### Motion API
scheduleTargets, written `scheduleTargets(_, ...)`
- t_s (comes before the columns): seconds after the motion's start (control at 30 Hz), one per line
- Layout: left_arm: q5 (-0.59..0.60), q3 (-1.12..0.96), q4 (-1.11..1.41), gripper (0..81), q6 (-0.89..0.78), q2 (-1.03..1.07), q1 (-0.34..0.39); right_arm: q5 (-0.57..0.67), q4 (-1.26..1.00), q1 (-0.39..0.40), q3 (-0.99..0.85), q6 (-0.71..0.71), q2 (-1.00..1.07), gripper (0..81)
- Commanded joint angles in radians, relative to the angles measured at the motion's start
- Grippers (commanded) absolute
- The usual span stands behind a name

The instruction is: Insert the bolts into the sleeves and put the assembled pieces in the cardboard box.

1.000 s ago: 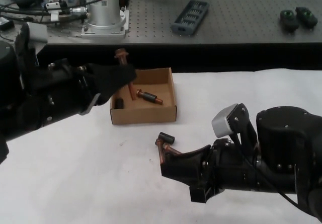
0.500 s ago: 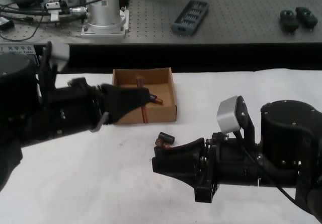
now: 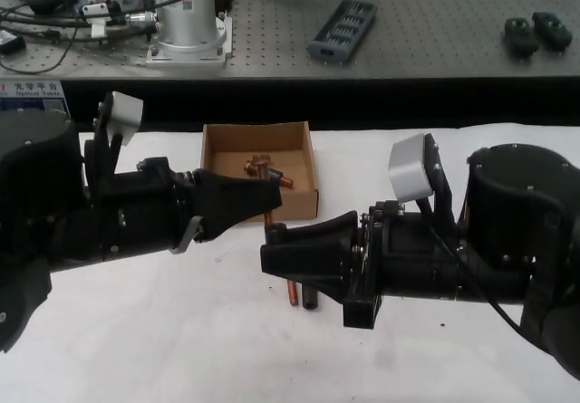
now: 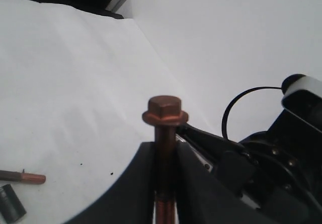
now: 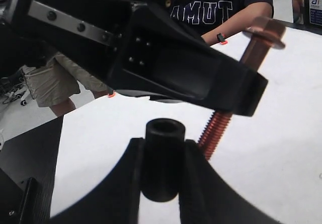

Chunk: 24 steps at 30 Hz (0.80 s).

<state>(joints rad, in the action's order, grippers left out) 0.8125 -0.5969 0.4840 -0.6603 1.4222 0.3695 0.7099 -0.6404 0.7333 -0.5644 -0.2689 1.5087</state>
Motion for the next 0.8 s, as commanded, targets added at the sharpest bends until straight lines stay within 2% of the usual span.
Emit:
scheduleTargets(0.0,0.031,-0.009,0.019,0.6,-0.023,-0.003,0.005,0.003,-0.025,-0.017,-0.013,-0.005,0.0,4.0)
scheduleTargets(0.3,0.034,-0.009,0.019,0.6,-0.044,-0.003,0.005,0.003,-0.01,-0.051,-0.013,-0.004,0.0,4.0)
scheduleTargets(0.5,0.003,-0.031,0.071,0.6,-0.044,-0.003,0.005,0.003,0.173,-0.044,-0.013,0.098,0.0,4.0)
scheduleTargets(0.77,0.011,-0.042,0.072,0.6,-0.087,-0.003,0.005,-0.006,0.163,-0.044,-0.013,0.098,0.0,4.0)
